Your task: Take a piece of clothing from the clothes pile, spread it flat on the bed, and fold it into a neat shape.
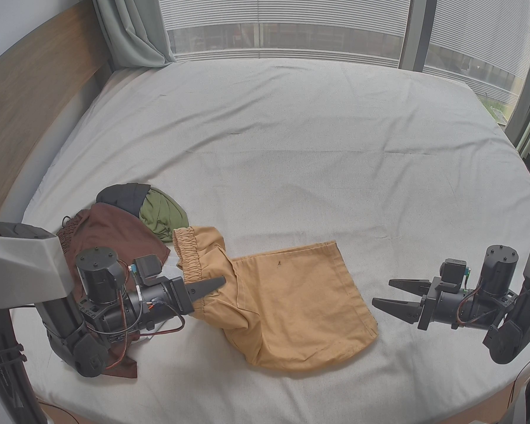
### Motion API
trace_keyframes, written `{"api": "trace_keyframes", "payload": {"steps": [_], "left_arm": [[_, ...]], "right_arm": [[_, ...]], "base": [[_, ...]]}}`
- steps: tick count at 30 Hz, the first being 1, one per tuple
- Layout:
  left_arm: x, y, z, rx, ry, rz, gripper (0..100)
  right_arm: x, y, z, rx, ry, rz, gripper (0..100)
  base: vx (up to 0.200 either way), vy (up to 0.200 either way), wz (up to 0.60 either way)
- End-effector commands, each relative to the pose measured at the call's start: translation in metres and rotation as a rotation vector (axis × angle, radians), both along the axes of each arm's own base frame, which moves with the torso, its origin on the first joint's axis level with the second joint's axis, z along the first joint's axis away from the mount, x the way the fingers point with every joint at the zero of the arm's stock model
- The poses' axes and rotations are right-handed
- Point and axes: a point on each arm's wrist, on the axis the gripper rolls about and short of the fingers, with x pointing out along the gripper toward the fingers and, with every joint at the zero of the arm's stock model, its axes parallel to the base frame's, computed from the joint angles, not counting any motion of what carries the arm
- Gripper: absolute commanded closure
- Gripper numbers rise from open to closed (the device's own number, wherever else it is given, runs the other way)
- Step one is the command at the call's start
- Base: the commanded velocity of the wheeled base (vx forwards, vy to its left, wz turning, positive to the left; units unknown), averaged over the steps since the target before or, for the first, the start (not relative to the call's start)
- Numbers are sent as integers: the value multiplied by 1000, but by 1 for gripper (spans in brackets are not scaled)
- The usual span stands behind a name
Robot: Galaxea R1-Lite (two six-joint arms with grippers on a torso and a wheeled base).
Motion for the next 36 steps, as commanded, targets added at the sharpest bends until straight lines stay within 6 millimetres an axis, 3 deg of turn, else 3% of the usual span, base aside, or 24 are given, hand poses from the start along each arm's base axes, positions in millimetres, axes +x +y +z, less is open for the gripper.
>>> {"api": "trace_keyframes", "payload": {"steps": [1, 8, 36], "left_arm": [[3, -8, 2, -16, -8, -18, 100], [5, -23, 7, -59, 4, -51, 100], [10, -85, -28, -86, 93, -197, 100]], "right_arm": [[0, 0, 0, 0, 1, -1, 0], [0, 0, 0, 1, -1, 0, 0], [1, 0, 0, 1, -3, 2, 0]], "base": [[0, 0, 0], [0, 0, 0], [0, 0, 0]]}}
